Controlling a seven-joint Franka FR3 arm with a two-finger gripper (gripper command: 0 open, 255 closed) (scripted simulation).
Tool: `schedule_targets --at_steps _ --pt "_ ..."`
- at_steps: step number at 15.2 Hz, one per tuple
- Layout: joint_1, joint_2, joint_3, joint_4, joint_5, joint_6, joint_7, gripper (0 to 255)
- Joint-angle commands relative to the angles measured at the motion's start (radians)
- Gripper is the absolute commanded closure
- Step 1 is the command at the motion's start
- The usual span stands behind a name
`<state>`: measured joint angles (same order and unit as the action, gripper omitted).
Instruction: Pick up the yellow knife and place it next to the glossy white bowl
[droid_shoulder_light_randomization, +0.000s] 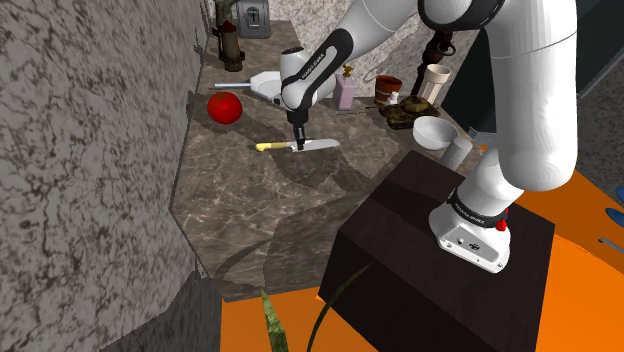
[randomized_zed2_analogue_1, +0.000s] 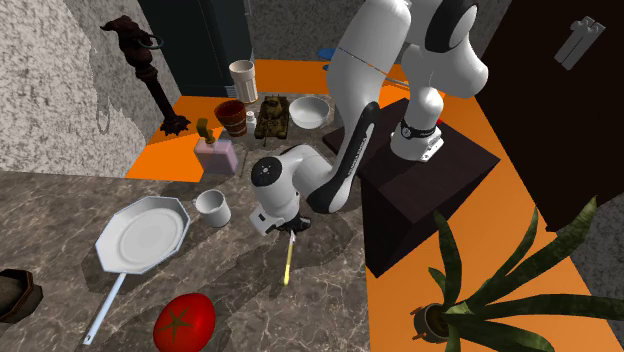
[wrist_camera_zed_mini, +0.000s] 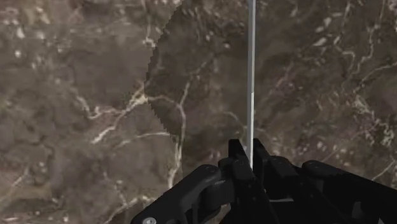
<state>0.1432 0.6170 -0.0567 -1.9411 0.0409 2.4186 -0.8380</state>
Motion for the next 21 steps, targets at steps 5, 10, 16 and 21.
schedule_targets --at_steps 5,10,16,21 --pt "0.000 0.000 0.000 0.000 0.000 0.000 0.000 255" --pt "0.002 -0.045 -0.002 -0.009 -0.003 -0.035 0.002 255" --pt "0.004 -0.108 -0.006 -0.016 -0.008 -0.092 0.004 255" --pt "0.006 -0.158 -0.008 -0.016 -0.012 -0.142 0.006 255"
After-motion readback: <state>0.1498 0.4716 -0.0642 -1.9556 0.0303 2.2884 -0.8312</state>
